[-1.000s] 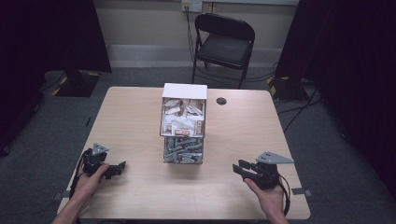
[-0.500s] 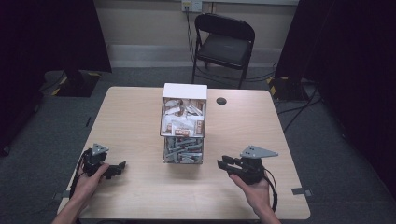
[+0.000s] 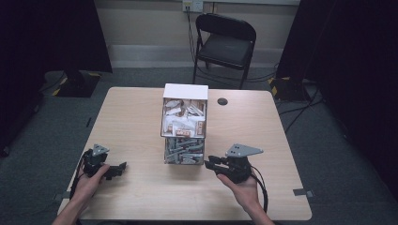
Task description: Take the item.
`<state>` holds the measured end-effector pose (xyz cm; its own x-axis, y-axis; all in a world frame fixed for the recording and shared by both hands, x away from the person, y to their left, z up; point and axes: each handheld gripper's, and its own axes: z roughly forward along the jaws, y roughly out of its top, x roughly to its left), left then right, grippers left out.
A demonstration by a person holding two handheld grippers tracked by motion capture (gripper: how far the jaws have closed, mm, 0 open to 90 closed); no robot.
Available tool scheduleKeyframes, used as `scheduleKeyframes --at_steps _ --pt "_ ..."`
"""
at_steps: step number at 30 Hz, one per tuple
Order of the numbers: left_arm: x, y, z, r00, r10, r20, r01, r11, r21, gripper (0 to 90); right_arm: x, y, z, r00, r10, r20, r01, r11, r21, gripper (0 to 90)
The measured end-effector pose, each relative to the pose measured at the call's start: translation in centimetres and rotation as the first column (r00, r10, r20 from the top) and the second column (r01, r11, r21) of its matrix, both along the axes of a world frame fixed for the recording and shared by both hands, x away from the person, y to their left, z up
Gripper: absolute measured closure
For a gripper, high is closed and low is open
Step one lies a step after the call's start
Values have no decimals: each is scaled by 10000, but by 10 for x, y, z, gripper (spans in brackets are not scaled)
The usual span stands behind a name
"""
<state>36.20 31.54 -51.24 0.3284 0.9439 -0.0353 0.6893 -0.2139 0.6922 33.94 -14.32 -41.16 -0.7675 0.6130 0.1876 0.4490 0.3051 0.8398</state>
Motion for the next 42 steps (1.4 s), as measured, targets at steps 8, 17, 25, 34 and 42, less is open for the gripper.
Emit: scheduleKeyframes --at_steps 8,17,25,34,42 --pt "0 0 0 10000 -1 -2 1 10000 2 0 6 14 0 9995 320 -57 -319 9995 49 712" --pt "0 0 0 10000 0 -5 0 10000 5 0 12 29 -4 9973 729 -42 -729 9972 137 730" --pt "0 0 0 10000 1 -3 -1 10000 3 0 18 38 -11 9956 928 -148 -928 9957 -19 751" --pt "0 0 0 10000 -2 -6 2 10000 2 0 26 42 -18 9959 870 -234 -871 9962 -58 767" --pt "0 0 0 10000 1 0 -1 10000 1 0 29 45 -24 9947 970 -339 -974 9952 -114 792"
